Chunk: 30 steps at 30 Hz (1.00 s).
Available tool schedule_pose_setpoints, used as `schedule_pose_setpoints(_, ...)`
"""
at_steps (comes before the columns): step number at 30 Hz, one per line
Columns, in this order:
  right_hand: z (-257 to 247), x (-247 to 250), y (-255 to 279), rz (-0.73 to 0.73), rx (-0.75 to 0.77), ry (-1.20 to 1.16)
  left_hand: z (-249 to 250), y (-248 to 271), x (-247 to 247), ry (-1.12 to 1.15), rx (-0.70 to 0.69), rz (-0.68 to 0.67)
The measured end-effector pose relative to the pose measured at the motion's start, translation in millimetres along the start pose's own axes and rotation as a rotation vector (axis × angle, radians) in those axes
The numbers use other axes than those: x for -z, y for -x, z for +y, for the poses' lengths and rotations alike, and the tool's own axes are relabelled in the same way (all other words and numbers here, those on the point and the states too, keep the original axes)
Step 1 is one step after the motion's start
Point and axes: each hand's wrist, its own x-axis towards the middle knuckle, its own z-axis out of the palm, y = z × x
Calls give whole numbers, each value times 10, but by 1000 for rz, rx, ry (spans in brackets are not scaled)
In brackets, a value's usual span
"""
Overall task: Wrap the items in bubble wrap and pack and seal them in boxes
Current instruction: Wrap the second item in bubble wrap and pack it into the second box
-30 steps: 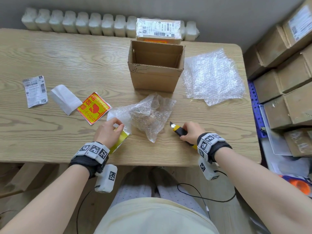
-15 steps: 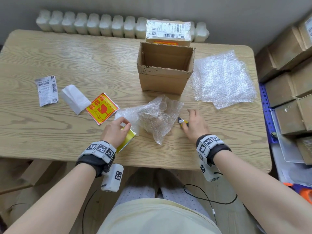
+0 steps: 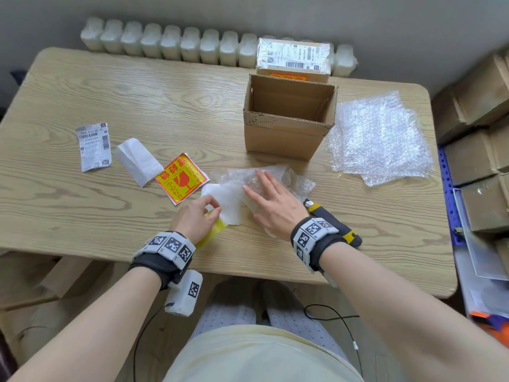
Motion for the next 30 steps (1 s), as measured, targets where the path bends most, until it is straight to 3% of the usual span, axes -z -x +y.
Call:
schedule_pose_setpoints(9, 65, 0, 29, -10, 5, 34, -77, -51, 160, -1, -5, 86)
schedule_pose_setpoints(15, 40, 23, 38, -41, -6, 58, -124, -66, 134, -107, -130, 199)
schedule_pose_setpoints(19, 53, 76, 34, -66, 29, 102, -168, -65, 53, -112, -283, 309)
schedule_pose_setpoints(22, 73, 38, 21, -47, 77, 110, -219, -79, -10, -76, -331, 298)
schedule_pose_setpoints(26, 73, 57, 29, -42, 87, 9, -271, -35, -116, -197, -500, 319)
schedule_pose_setpoints(30, 49, 123, 97, 39, 104, -83, -286, 52, -245, -245, -468, 289)
